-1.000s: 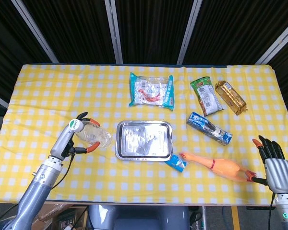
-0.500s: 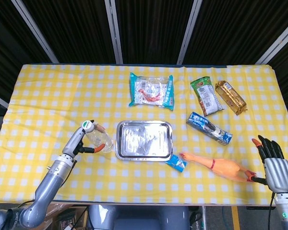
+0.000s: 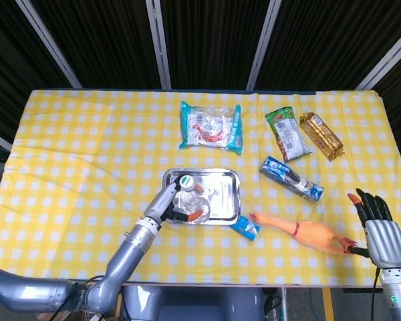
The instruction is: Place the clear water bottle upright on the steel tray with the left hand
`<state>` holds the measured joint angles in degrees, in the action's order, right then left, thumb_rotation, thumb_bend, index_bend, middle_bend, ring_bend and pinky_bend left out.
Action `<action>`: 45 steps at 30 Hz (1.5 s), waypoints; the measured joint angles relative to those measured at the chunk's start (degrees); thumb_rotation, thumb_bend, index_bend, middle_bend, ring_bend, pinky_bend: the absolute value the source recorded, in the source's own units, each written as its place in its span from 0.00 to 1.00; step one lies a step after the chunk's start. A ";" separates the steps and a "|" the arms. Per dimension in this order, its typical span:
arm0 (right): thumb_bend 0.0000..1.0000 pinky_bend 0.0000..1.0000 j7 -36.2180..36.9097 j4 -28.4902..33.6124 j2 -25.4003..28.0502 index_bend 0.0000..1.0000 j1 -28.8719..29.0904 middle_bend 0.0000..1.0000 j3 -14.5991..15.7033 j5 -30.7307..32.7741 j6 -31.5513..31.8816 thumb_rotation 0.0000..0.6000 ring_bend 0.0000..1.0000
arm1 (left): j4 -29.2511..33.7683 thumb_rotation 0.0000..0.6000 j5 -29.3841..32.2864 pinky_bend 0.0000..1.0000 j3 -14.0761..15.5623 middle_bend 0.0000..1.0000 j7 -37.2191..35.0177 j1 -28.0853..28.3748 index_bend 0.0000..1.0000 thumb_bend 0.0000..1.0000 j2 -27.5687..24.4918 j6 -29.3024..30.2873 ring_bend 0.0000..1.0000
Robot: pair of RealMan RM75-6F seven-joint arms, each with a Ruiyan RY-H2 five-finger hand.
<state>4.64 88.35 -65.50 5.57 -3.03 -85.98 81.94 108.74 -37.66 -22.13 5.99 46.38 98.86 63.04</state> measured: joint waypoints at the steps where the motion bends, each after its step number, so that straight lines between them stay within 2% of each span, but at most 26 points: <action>1: 0.05 0.00 0.22 -0.02 0.09 0.11 -0.06 0.00 0.00 -0.03 0.12 1.00 0.03 | -0.21 1.00 0.62 0.11 -0.18 0.48 0.67 0.58 0.52 0.42 0.93 0.71 0.02; 4: 0.05 0.00 1.02 -0.03 0.44 0.11 -0.33 0.00 0.01 -0.17 0.67 1.00 0.03 | 0.13 1.00 1.30 0.11 0.20 0.49 2.77 1.06 0.52 0.42 1.83 3.48 0.02; 7: 0.05 0.00 1.58 0.16 0.76 0.11 -0.70 0.00 0.12 -0.38 1.27 1.00 0.03 | 2.16 1.00 0.12 0.11 1.70 0.49 3.81 -0.55 0.53 0.42 -0.14 6.57 0.03; 13: 0.05 0.00 1.27 0.79 0.95 0.11 -0.99 0.00 0.45 -0.88 1.65 1.00 0.03 | 7.68 1.00 -4.23 0.11 4.23 0.50 2.21 -6.97 0.53 0.42 -10.47 9.61 0.03; 16: 0.05 0.00 1.13 0.83 0.83 0.11 -0.97 0.00 0.44 -0.70 1.47 1.00 0.03 | 10.09 1.00 -6.91 0.11 5.23 0.50 -1.48 -11.14 0.53 0.42 -18.11 9.76 0.04; 21: 0.05 0.00 0.43 0.99 0.56 0.11 -0.70 0.00 0.48 -0.43 0.72 1.00 0.03 | 11.32 1.00 -12.88 0.11 6.89 0.50 -12.65 -18.75 0.54 0.42 -32.34 8.27 0.03; 23: 0.05 0.00 0.01 1.16 0.37 0.11 -0.48 0.00 0.56 -0.59 0.40 1.00 0.03 | 10.50 1.00 -15.12 0.11 7.55 0.50 -18.19 -21.19 0.54 0.42 -36.32 6.65 0.03; 26: 0.05 0.00 -0.57 1.37 0.10 0.11 -0.25 0.00 0.62 -0.78 0.17 1.00 0.03 | 8.49 1.00 -17.48 0.11 8.14 0.50 -25.46 -23.23 0.54 0.42 -38.87 2.64 0.03; 30: 0.05 0.00 -0.41 1.42 0.05 0.11 -0.14 0.00 0.42 -0.65 0.17 1.00 0.03 | 5.62 1.00 -19.08 0.11 7.92 0.50 -29.65 -22.84 0.54 0.42 -38.07 -3.44 0.03; 34: 0.05 0.00 0.37 1.18 0.22 0.11 -0.15 0.00 0.26 -0.33 0.14 1.00 0.03 | 4.94 1.00 -18.28 0.11 7.40 0.50 -28.19 -20.17 0.54 0.42 -34.30 -5.06 0.04; 40: 0.05 0.00 2.61 0.38 0.50 0.11 -0.06 0.00 0.31 -0.08 -0.49 1.00 0.03 | 4.75 1.00 -11.37 0.11 6.00 0.50 -17.13 -13.47 0.54 0.42 -24.52 -3.91 0.04; 45: 0.05 0.00 4.43 -0.39 0.67 0.11 0.08 0.00 0.34 0.00 -0.92 1.00 0.03 | 4.14 1.00 -2.73 0.11 3.92 0.50 -4.73 -6.59 0.54 0.42 -14.53 1.43 0.04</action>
<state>9.07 87.97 -64.82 5.64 -2.69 -85.98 81.02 112.87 -40.39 -18.21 1.26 39.78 84.33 64.47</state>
